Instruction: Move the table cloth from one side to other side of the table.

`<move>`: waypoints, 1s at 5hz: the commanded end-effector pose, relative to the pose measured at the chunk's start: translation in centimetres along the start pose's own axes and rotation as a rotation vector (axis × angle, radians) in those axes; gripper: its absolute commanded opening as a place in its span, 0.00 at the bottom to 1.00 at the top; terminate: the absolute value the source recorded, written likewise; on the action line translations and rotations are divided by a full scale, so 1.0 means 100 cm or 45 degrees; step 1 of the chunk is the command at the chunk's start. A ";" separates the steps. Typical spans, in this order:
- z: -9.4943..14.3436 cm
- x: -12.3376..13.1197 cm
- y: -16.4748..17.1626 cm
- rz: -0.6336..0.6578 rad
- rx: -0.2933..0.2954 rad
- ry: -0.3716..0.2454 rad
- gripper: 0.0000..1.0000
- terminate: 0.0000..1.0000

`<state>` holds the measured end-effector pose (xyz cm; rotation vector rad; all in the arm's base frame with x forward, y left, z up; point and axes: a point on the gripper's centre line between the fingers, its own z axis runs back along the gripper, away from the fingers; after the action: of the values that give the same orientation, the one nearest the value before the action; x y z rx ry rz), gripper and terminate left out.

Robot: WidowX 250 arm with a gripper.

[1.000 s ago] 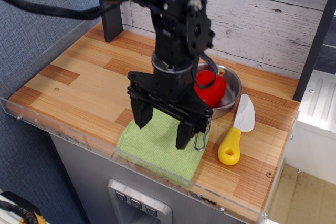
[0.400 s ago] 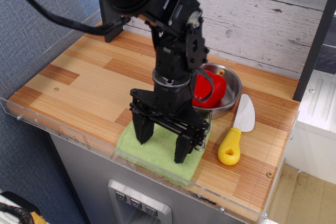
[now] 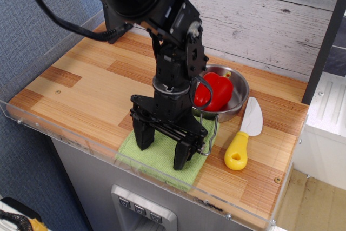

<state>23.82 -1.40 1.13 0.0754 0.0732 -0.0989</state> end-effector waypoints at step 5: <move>-0.018 -0.011 0.024 0.028 0.010 0.003 1.00 0.00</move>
<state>23.64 0.09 0.31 0.0812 0.0534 -0.1063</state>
